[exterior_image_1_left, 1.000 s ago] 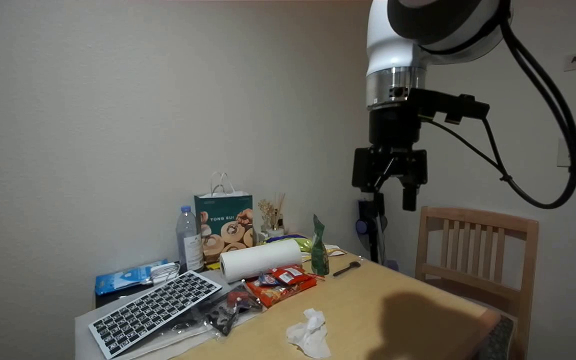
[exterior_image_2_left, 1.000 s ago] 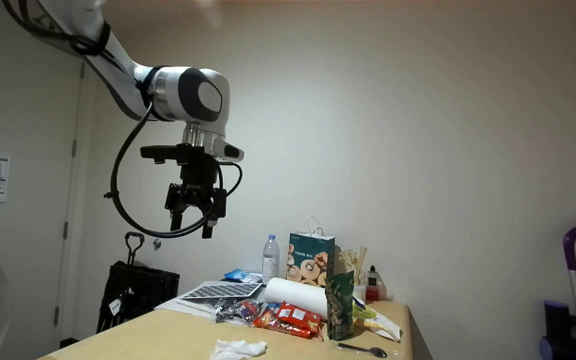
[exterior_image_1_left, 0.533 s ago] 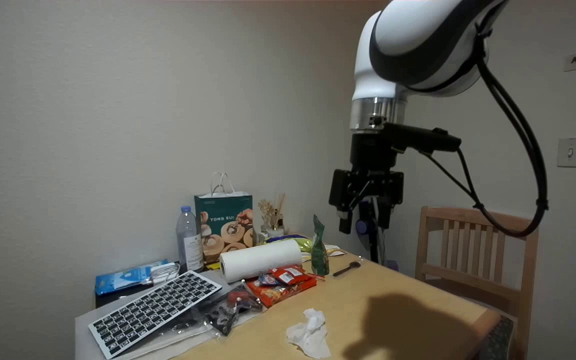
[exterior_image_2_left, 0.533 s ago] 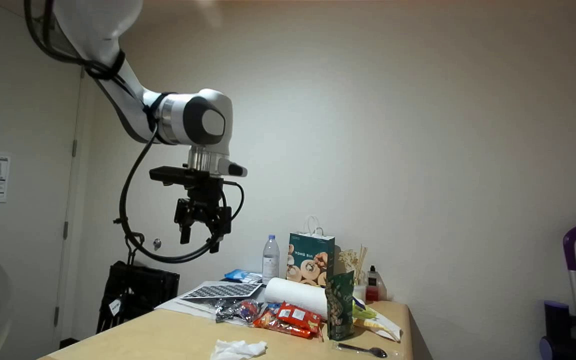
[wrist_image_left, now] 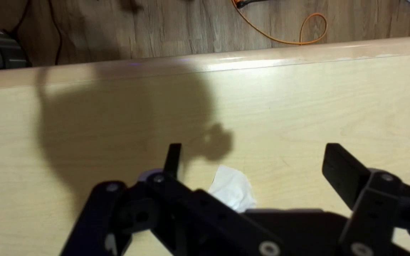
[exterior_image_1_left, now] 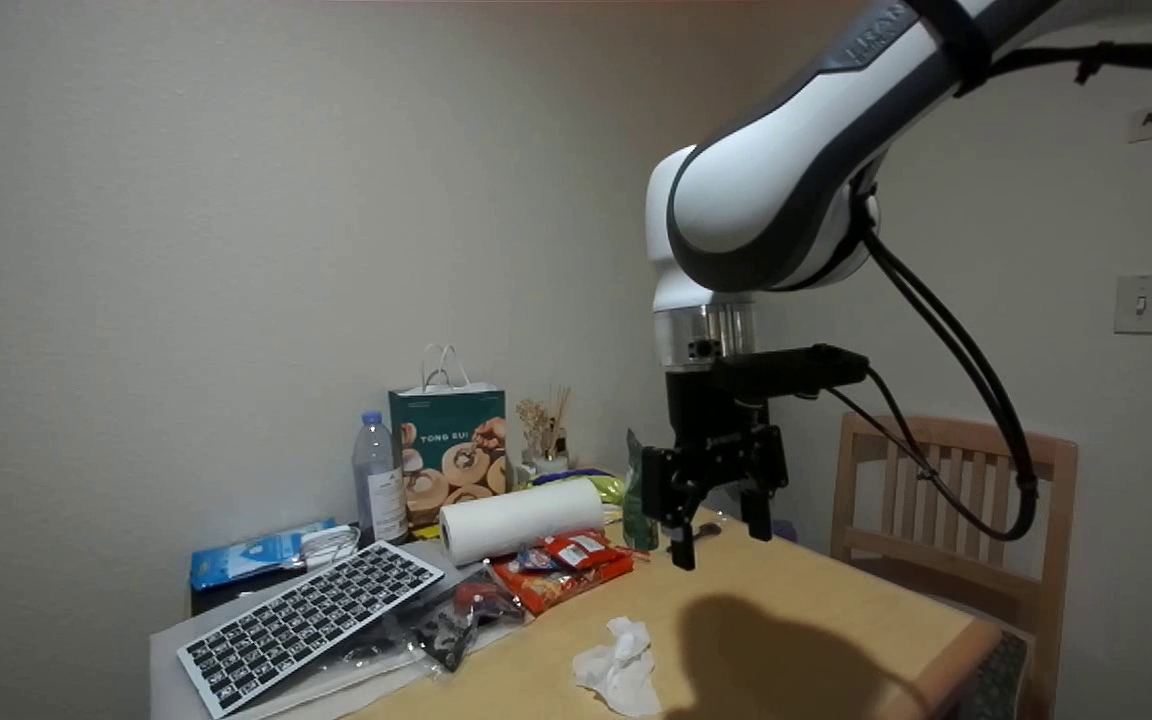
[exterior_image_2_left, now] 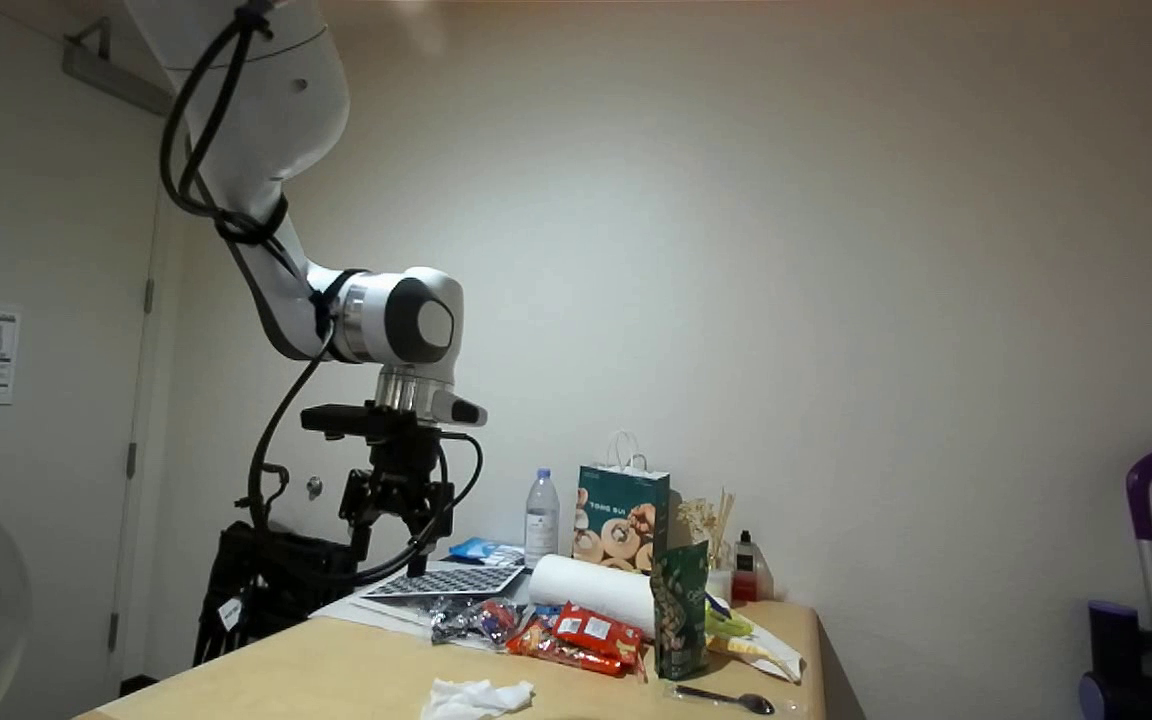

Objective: Wipe the table with the napkin

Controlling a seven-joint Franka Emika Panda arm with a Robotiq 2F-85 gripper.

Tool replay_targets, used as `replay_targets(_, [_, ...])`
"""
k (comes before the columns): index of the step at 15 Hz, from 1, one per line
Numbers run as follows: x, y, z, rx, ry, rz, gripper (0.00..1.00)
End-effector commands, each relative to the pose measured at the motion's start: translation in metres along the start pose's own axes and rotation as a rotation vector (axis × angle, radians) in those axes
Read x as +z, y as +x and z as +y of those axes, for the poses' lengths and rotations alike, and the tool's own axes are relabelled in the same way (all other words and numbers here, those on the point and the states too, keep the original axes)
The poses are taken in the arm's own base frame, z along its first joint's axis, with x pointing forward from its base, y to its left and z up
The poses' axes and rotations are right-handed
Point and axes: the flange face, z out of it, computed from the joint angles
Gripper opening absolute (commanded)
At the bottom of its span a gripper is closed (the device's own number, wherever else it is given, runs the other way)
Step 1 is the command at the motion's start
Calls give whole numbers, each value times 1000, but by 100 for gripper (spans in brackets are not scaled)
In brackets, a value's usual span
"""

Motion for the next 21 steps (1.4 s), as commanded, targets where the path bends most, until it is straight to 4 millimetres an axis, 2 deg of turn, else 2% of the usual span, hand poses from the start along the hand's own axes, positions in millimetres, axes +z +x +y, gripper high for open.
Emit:
replay_targets(1, [-1,1,0,0,0,-2,100])
replay_targets(3, [1,4,-2,2,10,-10,100])
replay_targets(10, [62,46,-33,-34,-3,-122,100])
replay_targets(13, [75,59,-40,-89,-1,-210,100])
replay_targets(14, [73,49,-38,-51,-7,-159,100])
replay_targets(16, [79,57,-41,-63,-10,-193,100])
replay_targets(21, [94,74,-37,59,5,30,100])
